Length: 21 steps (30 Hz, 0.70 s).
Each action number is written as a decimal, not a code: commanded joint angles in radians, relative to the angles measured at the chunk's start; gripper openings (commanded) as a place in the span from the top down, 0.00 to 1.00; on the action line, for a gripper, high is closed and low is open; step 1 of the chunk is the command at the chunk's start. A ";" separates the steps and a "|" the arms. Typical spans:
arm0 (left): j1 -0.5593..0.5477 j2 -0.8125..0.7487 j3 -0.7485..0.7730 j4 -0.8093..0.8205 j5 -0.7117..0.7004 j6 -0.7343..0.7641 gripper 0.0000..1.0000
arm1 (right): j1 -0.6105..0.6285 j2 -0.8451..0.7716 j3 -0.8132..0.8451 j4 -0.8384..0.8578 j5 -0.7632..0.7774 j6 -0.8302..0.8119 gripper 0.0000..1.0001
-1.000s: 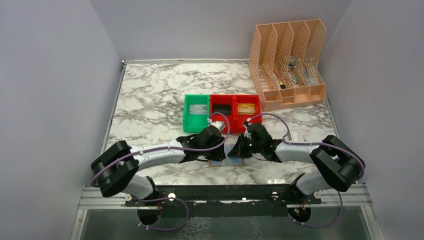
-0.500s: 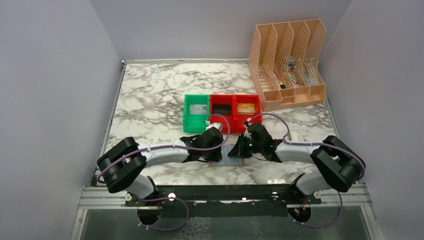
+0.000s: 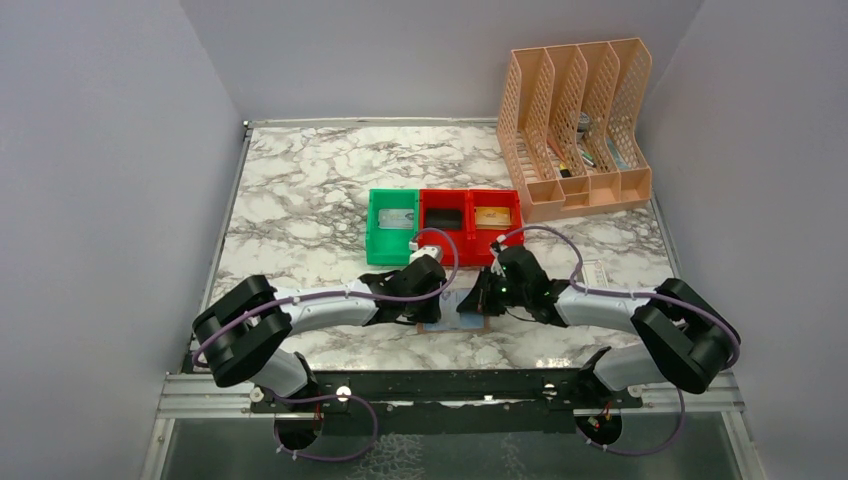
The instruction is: Take the credit cards out of the card holder
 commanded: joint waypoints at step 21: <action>0.000 0.032 0.019 -0.063 -0.017 0.033 0.85 | -0.004 0.057 -0.089 0.228 -0.023 0.110 0.84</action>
